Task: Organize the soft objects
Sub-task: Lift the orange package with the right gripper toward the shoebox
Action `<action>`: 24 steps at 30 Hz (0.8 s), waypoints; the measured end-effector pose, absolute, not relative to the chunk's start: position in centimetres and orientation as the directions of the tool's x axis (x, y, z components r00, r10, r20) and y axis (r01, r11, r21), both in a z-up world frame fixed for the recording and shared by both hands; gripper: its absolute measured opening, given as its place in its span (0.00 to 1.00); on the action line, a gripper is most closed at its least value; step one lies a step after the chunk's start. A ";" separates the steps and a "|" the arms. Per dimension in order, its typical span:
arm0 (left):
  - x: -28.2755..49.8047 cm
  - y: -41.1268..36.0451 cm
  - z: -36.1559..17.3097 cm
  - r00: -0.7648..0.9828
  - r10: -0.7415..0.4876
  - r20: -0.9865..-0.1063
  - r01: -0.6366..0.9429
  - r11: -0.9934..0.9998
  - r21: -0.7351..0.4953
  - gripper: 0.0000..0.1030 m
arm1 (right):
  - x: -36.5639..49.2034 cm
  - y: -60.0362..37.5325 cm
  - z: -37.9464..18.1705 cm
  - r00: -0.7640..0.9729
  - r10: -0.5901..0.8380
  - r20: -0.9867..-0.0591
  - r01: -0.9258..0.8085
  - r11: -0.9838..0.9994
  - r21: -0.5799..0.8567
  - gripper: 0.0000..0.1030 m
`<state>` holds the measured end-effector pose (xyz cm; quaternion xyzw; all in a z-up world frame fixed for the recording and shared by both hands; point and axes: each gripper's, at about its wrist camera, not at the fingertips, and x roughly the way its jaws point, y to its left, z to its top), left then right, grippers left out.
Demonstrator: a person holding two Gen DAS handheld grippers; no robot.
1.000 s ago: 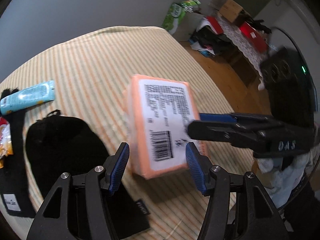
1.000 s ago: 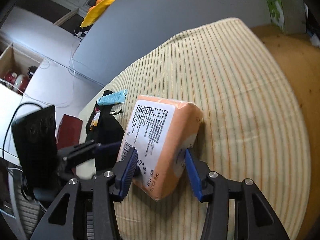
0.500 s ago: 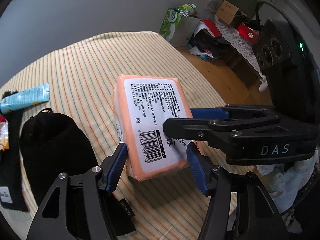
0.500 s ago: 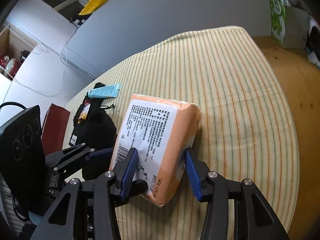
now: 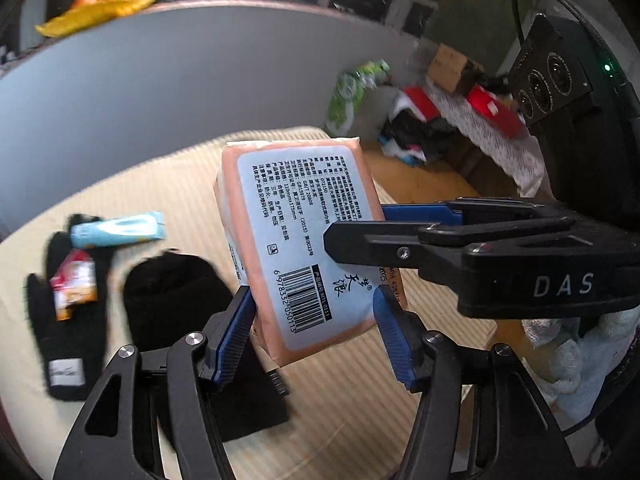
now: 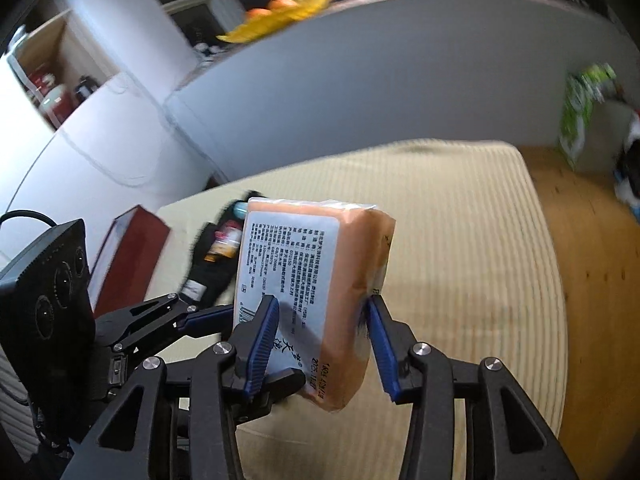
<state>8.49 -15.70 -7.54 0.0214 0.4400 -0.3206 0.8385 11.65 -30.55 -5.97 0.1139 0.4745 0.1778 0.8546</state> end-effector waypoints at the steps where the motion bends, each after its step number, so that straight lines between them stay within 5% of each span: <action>1: 8.3 -14.9 -7.1 0.420 -0.517 -0.746 0.548 0.800 -0.246 0.58 | 11.7 -29.7 -5.4 0.489 0.418 -0.766 -0.212 0.908 0.361 0.40; 24: 3.3 17.6 -2.2 0.710 -0.208 -0.673 0.047 0.967 -0.250 0.58 | 14.1 7.6 1.2 0.287 0.647 -0.706 -0.719 0.632 0.288 0.40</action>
